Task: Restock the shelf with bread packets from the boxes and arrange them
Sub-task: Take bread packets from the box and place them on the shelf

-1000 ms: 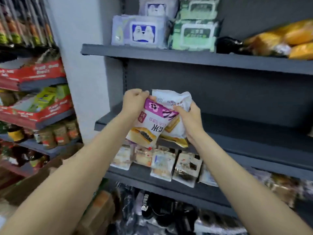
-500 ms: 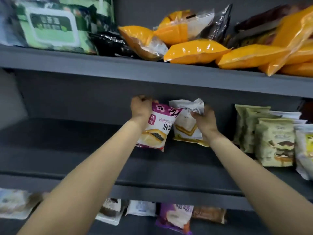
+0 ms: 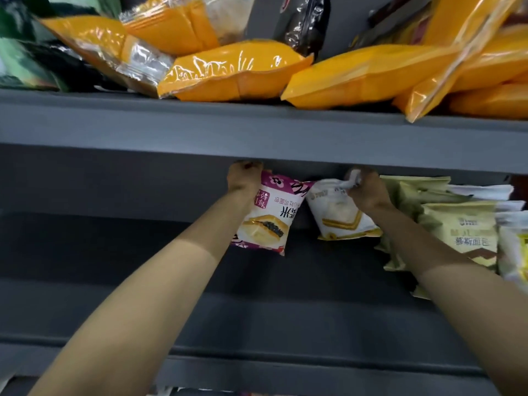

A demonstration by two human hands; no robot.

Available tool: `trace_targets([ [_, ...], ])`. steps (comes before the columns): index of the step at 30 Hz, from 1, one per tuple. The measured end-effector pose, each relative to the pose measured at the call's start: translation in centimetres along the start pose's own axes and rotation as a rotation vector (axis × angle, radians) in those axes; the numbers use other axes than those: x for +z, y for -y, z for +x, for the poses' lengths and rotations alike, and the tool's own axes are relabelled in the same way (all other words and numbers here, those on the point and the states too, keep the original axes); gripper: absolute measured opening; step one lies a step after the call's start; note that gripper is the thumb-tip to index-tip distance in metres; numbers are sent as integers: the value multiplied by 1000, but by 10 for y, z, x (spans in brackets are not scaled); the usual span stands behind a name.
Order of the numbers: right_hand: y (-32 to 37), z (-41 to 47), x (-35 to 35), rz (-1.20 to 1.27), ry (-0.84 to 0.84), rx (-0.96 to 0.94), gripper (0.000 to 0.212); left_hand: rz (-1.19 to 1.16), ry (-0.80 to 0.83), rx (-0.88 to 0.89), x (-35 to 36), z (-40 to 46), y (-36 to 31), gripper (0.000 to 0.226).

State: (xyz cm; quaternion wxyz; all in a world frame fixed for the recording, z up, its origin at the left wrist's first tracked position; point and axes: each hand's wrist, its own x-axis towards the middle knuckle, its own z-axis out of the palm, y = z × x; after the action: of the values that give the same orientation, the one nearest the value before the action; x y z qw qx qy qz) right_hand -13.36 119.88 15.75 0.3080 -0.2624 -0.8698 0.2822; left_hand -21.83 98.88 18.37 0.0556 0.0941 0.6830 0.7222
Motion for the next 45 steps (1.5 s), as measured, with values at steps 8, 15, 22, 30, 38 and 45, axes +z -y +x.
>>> trace_targets([
  [8, -9, -15, 15, -768, -208, -320, 45, -108, 51, -52, 8, -1, 2, 23],
  [15, 9, -41, 18, -230, -111, -277, 51, -179, 11, -163, 10, -4, 6, 20],
  [22, 44, -71, 35, 698, 458, -116, 82, -331, 35, -215, 9, -10, 6, 14],
  [30, 65, -53, 28, 408, 398, -325, 75, 161, 206, 210, -27, -27, 11, 73],
  [38, 81, -69, 27, -179, 86, -554, 91, 407, 303, 251, -49, -32, 8, 42],
  [45, 75, -76, 64, 1087, 230, 487, 105, -243, 315, -174, -56, -38, 37, 36],
])
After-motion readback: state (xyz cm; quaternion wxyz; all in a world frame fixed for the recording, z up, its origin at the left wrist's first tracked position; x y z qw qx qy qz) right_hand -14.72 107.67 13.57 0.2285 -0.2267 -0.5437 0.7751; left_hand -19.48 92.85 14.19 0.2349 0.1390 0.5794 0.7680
